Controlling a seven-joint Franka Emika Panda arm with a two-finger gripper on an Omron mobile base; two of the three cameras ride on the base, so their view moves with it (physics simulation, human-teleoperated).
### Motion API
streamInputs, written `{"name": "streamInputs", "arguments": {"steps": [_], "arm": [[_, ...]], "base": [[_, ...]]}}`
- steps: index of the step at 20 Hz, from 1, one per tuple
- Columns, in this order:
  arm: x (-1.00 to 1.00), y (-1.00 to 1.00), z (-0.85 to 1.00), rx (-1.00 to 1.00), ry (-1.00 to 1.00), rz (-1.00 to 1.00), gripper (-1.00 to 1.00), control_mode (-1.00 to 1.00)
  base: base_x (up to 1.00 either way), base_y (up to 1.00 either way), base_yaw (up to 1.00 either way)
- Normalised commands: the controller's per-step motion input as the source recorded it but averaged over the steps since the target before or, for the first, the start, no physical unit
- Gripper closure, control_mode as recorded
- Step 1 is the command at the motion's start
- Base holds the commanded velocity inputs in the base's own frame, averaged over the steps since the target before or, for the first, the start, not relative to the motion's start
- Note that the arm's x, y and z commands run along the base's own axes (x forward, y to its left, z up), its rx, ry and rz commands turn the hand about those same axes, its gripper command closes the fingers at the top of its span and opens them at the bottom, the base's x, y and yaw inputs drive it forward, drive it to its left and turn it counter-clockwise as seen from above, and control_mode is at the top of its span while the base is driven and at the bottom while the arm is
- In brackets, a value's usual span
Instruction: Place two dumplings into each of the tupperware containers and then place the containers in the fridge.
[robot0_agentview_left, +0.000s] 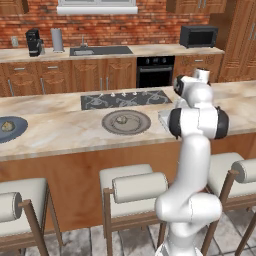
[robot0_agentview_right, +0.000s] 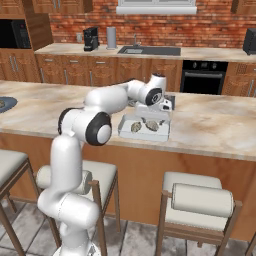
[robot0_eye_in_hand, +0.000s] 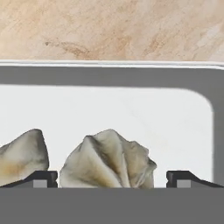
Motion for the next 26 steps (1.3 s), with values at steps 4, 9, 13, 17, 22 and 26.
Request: {"name": "streamInputs", "arguments": {"steps": [4, 9, 13, 17, 22, 26], "arm": [[-0.34, 0.03, 0.42, 0.00, 0.00, -0.09, -1.00, -1.00], [-0.17, 0.59, 0.38, -0.03, 0.00, -0.10, -1.00, -1.00], [0.00, 0.97, 0.13, -0.07, 0.06, -0.08, -1.00, -1.00], [0.00, 0.99, -0.01, -0.10, 0.15, -0.05, -1.00, -1.00], [0.01, 0.69, -0.05, -0.02, 0.09, -0.01, -1.00, -1.00], [0.19, 0.19, -0.14, 0.00, 0.01, 0.00, -1.00, -1.00]], "base": [[0.00, 0.00, 0.00], [0.00, 0.00, 0.00], [0.00, 0.00, 0.00], [0.00, 0.00, 0.00], [0.00, 0.00, 0.00], [0.00, 0.00, 0.00]]}}
